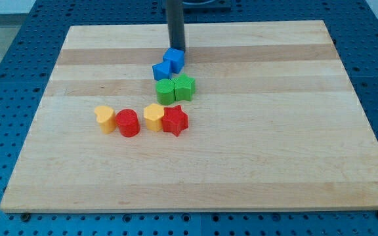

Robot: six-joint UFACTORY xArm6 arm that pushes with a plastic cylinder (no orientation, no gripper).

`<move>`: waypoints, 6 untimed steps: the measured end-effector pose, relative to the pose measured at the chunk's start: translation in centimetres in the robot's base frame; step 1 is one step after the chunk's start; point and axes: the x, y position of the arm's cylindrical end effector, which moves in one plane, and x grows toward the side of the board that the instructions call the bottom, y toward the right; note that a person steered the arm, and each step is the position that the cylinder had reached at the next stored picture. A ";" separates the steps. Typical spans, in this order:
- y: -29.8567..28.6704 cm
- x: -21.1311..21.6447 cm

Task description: Place your arm diagonally bottom right to the red star

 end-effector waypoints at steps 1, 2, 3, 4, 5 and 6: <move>2.6 -0.7; 3.2 4.5; 3.2 8.6; 4.1 10.1; 9.2 12.3; 8.7 20.5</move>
